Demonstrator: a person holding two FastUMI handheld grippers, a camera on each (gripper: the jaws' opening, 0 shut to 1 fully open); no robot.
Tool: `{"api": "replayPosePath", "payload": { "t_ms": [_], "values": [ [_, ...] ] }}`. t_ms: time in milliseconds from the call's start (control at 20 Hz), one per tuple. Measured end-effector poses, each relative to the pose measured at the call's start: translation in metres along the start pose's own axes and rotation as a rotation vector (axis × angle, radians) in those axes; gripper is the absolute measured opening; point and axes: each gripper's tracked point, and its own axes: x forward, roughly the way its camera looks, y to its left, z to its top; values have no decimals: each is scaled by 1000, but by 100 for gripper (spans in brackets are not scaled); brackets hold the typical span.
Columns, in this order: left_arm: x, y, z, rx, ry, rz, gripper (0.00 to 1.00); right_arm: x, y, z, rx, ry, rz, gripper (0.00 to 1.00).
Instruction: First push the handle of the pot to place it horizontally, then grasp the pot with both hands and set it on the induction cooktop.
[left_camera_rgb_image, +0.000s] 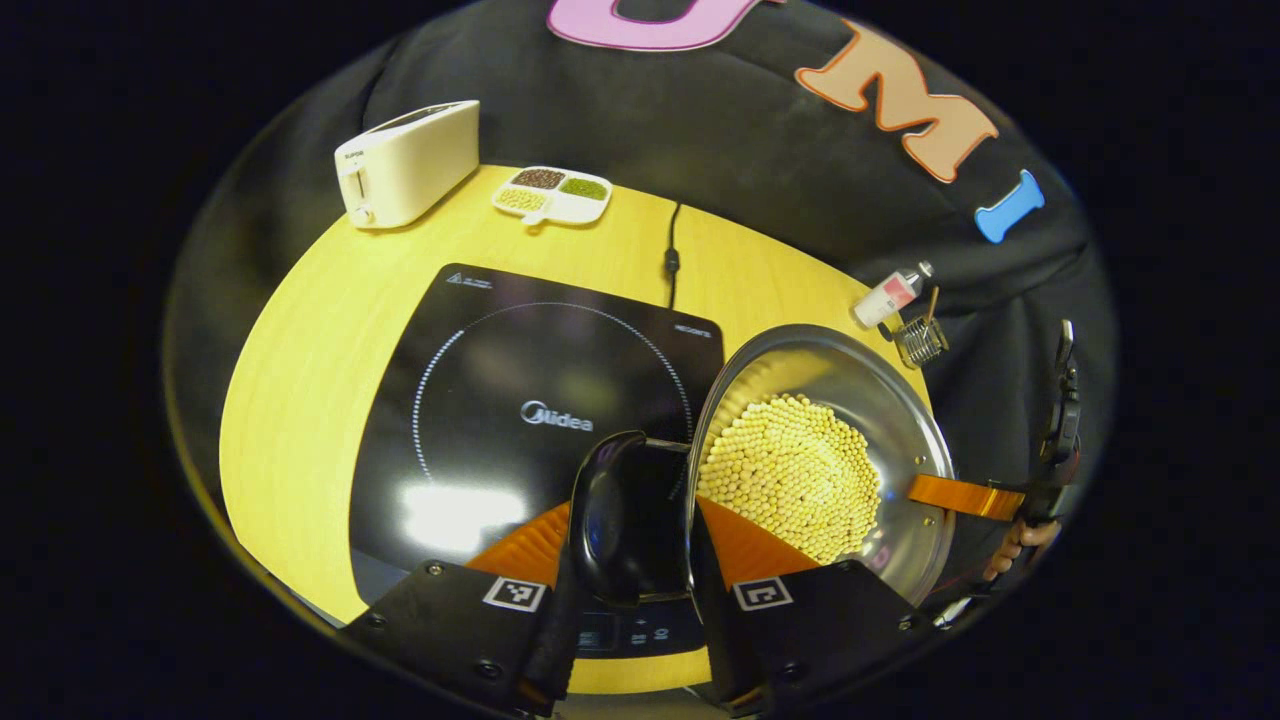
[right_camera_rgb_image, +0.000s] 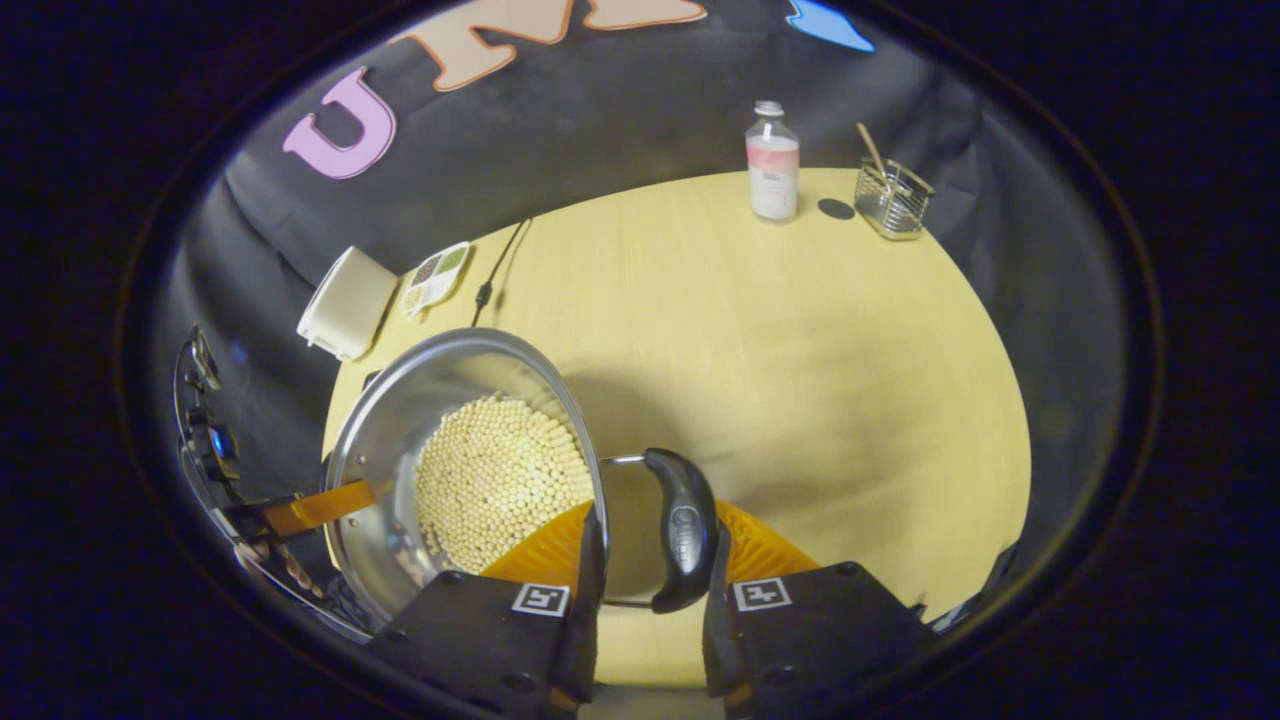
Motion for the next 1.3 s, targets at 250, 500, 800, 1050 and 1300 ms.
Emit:
{"api": "replayPosePath", "payload": {
  "t_ms": [250, 500, 800, 1050, 1300],
  "values": [
    [3, 46, 17, 26, 2, -10, 54, 13, 45, -8, 10, -21, -16, 45],
    [0, 84, 31, 38, -26, 9, 53, 30, 82, -15, 12, -9, -10, 45],
    [3, 118, 45, 12, -17, -9, 53, 41, 118, -20, 7, -8, -22, 45],
    [2, 149, 49, 16, -17, -10, 53, 50, 146, -23, -2, -3, -23, 45],
    [1, 162, 59, 21, -57, -29, 54, 54, 157, -28, 31, -6, -16, 45]
  ]
}}
